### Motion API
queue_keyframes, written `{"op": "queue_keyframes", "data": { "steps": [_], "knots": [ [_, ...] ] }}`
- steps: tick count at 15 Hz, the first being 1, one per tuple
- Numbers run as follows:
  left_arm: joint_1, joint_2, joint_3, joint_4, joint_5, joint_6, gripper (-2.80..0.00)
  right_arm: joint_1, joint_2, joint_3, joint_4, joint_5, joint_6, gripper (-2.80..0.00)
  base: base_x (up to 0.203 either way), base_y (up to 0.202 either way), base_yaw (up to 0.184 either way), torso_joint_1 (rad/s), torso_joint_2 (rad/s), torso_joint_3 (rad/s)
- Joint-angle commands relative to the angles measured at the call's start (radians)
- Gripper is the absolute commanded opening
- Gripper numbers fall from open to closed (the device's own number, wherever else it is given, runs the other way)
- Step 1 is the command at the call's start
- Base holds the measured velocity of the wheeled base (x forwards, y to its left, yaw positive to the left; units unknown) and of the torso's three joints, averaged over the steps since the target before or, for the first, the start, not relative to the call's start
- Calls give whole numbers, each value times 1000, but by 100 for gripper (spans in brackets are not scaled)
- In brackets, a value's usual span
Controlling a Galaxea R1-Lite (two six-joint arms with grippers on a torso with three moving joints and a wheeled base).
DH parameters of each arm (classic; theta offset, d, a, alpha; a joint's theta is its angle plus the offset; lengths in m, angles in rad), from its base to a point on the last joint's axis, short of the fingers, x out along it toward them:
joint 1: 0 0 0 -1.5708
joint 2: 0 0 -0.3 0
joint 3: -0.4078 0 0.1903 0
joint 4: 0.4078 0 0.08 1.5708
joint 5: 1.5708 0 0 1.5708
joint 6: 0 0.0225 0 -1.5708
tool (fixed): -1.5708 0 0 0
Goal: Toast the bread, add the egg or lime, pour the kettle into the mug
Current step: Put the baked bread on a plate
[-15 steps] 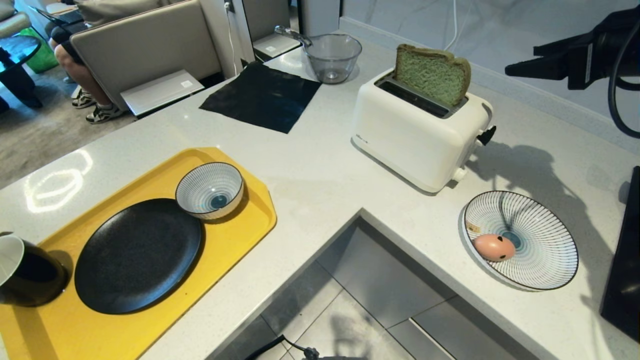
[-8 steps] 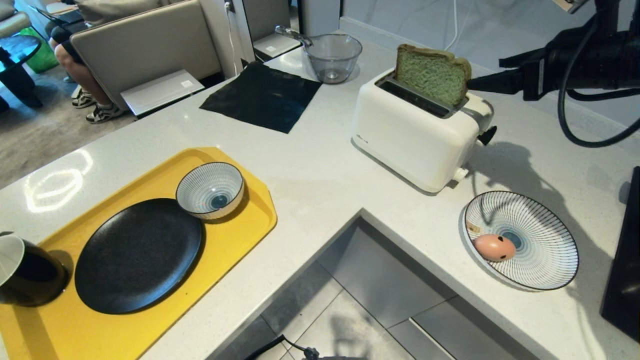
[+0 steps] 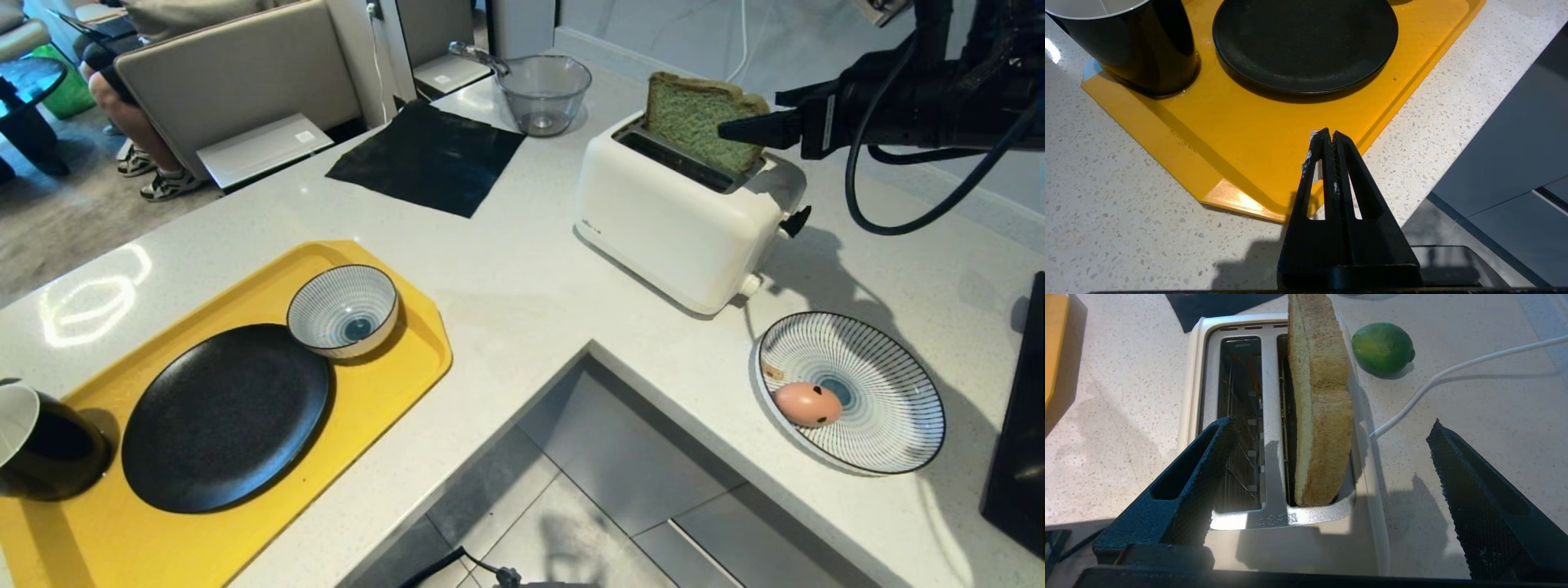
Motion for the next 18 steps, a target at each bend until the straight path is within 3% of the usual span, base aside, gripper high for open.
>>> {"op": "queue_keyframes", "data": {
  "steps": [1, 6, 7, 18],
  "knots": [
    [0, 0, 14, 0, 1, -1, -280, 1, 22, -16, 1, 2, -3, 0, 0, 0, 0, 0, 0, 0],
    [0, 0, 14, 0, 1, -1, -280, 2, 53, -59, 0, 2, -4, 0, 0, 0, 0, 0, 0, 0],
    [0, 0, 14, 0, 1, -1, -280, 2, 54, -59, -1, 2, -4, -280, 0, 0, 0, 0, 0, 0],
    [0, 0, 14, 0, 1, -1, -280, 31, 30, -46, -2, -1, -22, -280, 0, 0, 0, 0, 0, 0]
  ]
}}
